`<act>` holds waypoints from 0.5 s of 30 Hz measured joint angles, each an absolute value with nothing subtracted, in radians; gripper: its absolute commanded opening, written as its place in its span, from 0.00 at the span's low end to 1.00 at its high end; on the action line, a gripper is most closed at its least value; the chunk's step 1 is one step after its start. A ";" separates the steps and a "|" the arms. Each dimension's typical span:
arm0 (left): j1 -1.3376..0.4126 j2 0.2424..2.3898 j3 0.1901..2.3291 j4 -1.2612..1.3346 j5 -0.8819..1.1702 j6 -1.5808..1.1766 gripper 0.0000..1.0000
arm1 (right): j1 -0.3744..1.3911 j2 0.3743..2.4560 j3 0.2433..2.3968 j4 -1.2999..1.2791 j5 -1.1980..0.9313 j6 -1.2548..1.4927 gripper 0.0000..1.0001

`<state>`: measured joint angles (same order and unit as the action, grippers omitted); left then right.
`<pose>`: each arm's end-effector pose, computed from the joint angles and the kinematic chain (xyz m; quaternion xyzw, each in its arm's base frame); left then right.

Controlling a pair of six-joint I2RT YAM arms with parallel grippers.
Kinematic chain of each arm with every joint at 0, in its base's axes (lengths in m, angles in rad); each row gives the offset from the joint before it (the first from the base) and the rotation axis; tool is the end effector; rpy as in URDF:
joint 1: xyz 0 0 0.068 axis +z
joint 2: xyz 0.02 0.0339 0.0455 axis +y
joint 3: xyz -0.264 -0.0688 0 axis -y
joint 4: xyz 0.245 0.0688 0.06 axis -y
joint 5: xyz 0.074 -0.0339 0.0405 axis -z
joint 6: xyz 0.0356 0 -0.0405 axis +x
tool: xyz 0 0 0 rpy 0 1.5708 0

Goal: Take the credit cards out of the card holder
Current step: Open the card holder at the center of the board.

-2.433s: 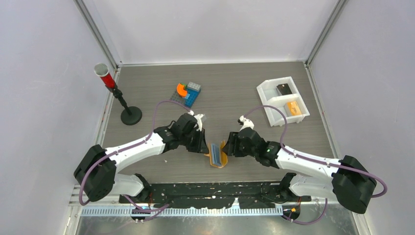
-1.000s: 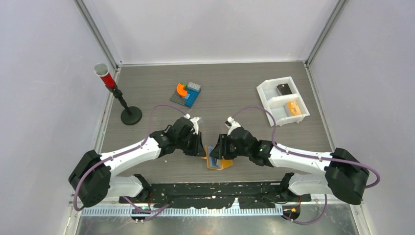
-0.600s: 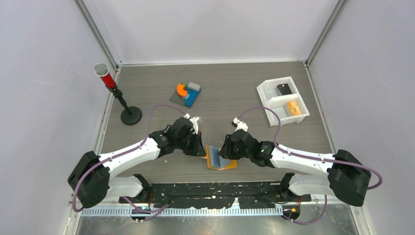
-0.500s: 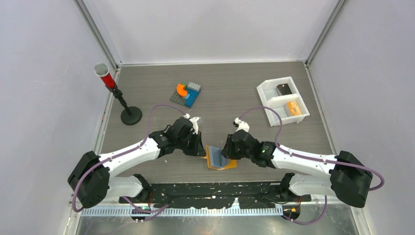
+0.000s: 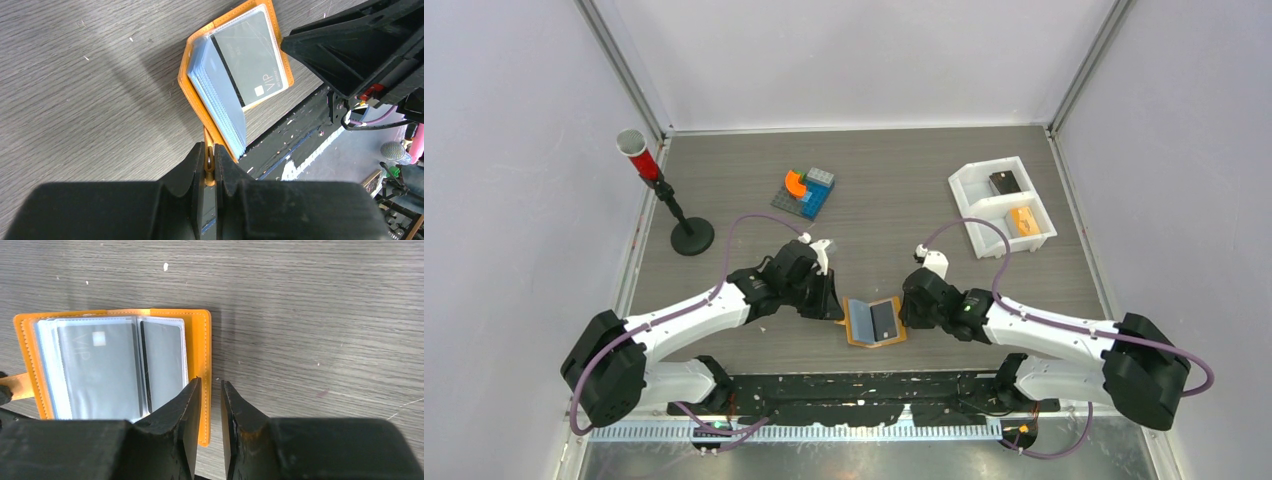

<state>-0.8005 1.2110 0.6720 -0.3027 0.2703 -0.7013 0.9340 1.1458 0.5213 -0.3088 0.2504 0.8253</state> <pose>0.1605 -0.1791 0.2056 0.0939 0.9222 -0.3331 0.1724 0.1317 0.1632 0.1723 -0.0121 0.9429 0.1640 0.2896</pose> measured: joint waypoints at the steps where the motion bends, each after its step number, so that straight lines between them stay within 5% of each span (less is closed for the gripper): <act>1: -0.801 1.211 0.672 -0.303 0.270 -0.701 0.00 | 0.934 1.134 0.522 -0.319 0.249 0.822 0.30; 10: -0.801 1.211 0.672 -0.304 0.269 -0.699 0.04 | 0.934 0.990 0.595 -0.339 0.184 0.795 0.30; 15: -0.801 1.211 0.672 -0.310 0.254 -0.698 0.18 | 0.934 0.978 0.595 -0.268 0.107 0.796 0.26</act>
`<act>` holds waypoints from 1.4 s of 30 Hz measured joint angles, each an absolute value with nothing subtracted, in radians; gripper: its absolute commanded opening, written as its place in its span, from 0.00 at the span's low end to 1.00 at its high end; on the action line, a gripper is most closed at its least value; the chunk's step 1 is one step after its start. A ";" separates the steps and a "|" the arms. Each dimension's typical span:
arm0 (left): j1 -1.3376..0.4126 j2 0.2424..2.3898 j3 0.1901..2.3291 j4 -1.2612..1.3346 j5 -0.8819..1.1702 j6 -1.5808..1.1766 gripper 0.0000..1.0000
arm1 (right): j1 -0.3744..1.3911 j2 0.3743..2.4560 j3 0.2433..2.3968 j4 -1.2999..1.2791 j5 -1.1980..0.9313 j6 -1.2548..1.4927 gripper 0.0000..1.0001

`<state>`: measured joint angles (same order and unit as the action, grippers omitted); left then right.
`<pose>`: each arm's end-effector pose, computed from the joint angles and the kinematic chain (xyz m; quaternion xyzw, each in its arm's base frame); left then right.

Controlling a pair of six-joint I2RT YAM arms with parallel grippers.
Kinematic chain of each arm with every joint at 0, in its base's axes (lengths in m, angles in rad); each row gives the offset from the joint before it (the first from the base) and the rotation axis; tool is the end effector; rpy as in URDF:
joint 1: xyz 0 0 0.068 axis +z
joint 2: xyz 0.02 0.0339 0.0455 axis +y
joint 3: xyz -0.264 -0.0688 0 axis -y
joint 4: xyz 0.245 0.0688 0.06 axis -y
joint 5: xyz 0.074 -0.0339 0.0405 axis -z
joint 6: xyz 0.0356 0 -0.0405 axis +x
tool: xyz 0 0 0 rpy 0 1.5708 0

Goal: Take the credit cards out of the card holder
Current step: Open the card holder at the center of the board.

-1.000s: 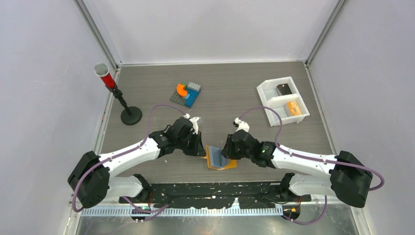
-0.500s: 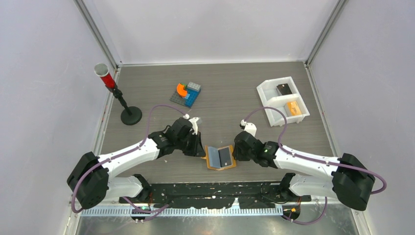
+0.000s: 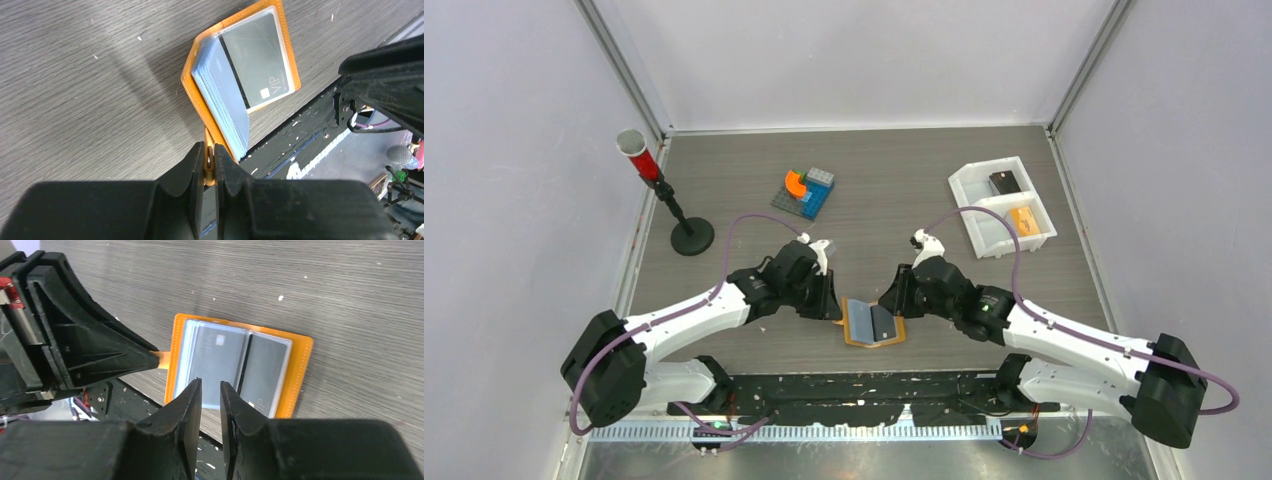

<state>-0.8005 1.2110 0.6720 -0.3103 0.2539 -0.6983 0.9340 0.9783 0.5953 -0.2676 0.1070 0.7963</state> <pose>0.1605 -0.1783 0.2049 0.0920 0.9246 -0.3252 0.1756 0.1275 0.1660 0.2303 -0.0379 0.8942 0.3064 0.3240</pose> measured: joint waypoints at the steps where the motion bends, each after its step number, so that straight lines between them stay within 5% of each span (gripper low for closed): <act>1: -0.801 1.211 0.672 -0.313 0.250 -0.698 0.21 | 0.934 0.983 0.594 -0.255 0.100 0.797 0.26; 12: -0.805 1.179 0.675 -0.362 0.220 -0.703 0.39 | 0.932 1.185 0.453 -0.025 0.042 0.834 0.21; 24: -0.817 1.179 0.717 -0.287 0.274 -0.775 0.33 | 0.929 1.218 0.422 0.091 -0.009 0.869 0.20; 42: -0.817 1.507 0.659 0.050 0.334 -0.811 0.29 | 0.927 1.156 0.355 0.031 0.087 0.870 0.18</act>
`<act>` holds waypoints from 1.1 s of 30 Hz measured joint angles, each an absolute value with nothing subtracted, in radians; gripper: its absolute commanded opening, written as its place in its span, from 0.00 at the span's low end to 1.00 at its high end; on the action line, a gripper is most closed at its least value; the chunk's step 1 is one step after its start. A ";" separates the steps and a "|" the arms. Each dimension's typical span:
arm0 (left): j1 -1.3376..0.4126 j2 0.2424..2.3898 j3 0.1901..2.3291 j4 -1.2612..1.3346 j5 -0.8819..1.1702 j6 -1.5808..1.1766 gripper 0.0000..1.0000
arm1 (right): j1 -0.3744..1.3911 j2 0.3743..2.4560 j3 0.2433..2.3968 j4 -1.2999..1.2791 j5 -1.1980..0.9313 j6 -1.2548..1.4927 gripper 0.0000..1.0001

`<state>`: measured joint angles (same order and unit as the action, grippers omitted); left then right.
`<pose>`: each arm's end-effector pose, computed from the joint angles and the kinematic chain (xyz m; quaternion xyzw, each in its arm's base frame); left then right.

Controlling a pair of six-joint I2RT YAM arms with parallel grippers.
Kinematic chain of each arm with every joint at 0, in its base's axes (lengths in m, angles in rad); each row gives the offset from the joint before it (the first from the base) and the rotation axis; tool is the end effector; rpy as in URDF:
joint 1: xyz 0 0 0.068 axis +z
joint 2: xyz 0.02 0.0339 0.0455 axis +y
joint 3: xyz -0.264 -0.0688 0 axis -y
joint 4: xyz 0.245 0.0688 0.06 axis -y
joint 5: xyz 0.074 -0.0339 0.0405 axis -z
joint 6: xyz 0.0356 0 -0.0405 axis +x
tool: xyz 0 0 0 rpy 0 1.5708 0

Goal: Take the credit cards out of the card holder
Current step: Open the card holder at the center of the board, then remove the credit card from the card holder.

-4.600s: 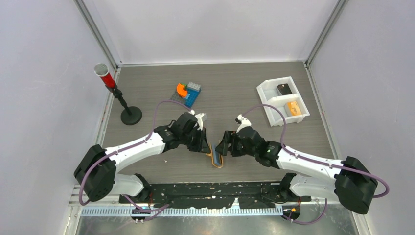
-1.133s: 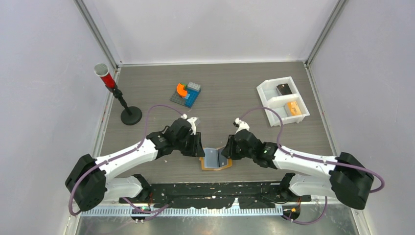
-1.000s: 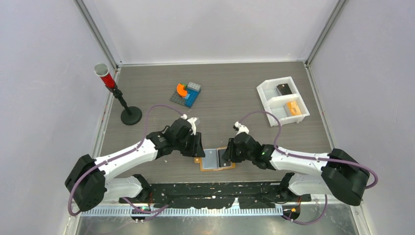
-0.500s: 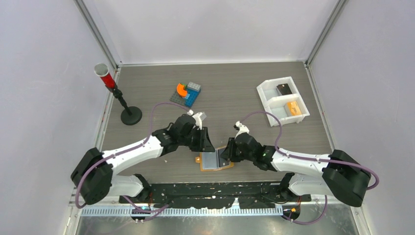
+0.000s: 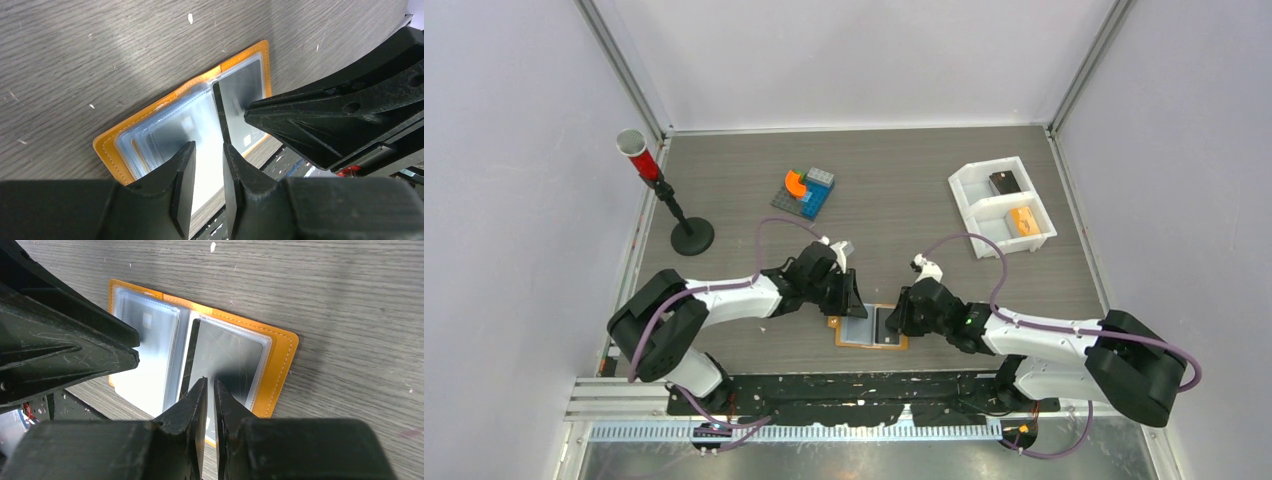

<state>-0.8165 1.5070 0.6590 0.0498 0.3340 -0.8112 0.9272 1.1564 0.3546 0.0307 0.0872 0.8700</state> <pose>0.1869 -0.2159 0.1558 0.0650 0.9133 -0.3758 0.1432 0.1259 0.1627 0.1445 -0.0094 0.9204 0.2793 0.2736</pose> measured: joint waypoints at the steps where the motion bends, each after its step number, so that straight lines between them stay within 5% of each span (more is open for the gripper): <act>1: -0.817 1.510 0.657 0.057 0.334 -0.812 0.29 | 0.927 1.155 0.350 0.038 0.088 0.871 0.17; 33: -0.890 1.647 0.698 0.197 0.334 -0.860 0.30 | 0.927 1.039 0.282 0.007 0.117 0.897 0.16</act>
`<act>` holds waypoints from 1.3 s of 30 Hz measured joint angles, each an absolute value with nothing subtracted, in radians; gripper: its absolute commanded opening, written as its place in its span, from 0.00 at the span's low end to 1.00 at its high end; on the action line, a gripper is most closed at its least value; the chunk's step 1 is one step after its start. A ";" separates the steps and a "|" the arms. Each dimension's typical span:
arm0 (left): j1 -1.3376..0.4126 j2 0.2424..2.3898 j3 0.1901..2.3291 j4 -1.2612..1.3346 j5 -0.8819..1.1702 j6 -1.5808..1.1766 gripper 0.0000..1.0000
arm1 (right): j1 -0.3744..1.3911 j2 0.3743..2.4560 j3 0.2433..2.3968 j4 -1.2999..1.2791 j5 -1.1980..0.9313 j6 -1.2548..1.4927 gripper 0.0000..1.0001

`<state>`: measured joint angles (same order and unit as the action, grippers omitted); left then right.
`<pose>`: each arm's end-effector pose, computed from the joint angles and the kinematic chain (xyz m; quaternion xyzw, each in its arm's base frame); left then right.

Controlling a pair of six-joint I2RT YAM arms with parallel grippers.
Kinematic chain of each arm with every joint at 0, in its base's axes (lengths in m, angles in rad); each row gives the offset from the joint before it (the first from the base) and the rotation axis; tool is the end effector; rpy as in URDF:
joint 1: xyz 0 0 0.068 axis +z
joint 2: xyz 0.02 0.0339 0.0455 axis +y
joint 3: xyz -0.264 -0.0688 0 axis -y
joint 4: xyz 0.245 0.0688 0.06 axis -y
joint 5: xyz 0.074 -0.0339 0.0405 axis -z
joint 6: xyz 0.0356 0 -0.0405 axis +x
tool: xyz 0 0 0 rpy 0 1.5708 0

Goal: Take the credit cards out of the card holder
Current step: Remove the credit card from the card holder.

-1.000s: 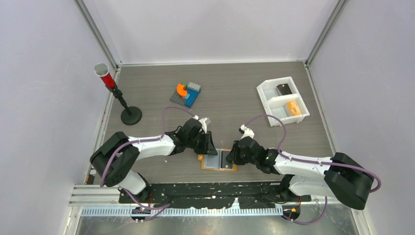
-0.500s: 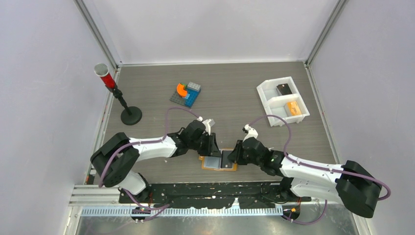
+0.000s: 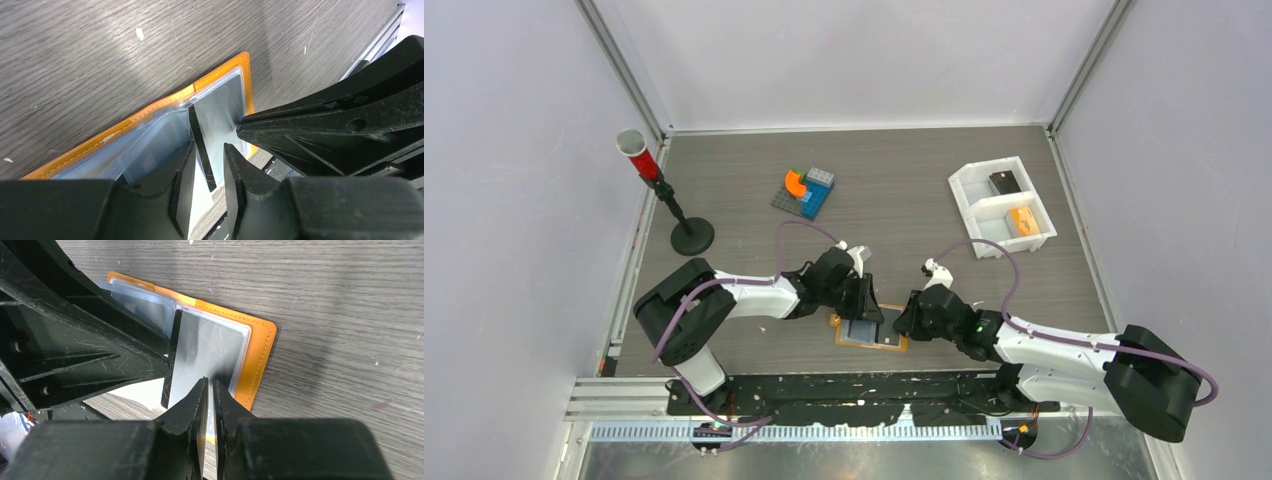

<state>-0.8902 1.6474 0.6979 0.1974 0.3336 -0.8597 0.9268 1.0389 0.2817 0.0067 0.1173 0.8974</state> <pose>0.1861 -0.2484 0.1389 0.0799 0.9035 -0.3989 0.1347 0.1146 0.1457 0.1418 0.0099 0.9157 0.2819 0.2862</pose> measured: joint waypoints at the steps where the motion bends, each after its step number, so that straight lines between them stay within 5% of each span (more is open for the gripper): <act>1: -0.891 1.647 0.699 0.194 0.330 -0.857 0.30 | 0.927 1.039 0.282 0.008 0.118 0.898 0.16; 13: -0.910 1.647 0.726 0.144 0.284 -0.833 0.29 | 0.927 1.039 0.271 0.030 0.119 0.898 0.16; 28: -0.908 1.647 0.712 0.169 0.308 -0.894 0.13 | 0.927 1.018 0.247 0.052 0.122 0.913 0.16; 33: -0.907 1.647 0.707 0.175 0.316 -0.913 0.00 | 0.927 1.018 0.247 0.057 0.122 0.915 0.16; 39: -0.907 1.646 0.706 0.178 0.320 -0.923 0.00 | 0.925 1.012 0.245 0.054 0.122 0.916 0.17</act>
<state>-0.9066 1.6459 0.7055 0.1783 0.3199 -0.9230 0.9253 1.0119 0.2451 0.0544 0.1219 0.9157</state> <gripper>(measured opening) 0.009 0.163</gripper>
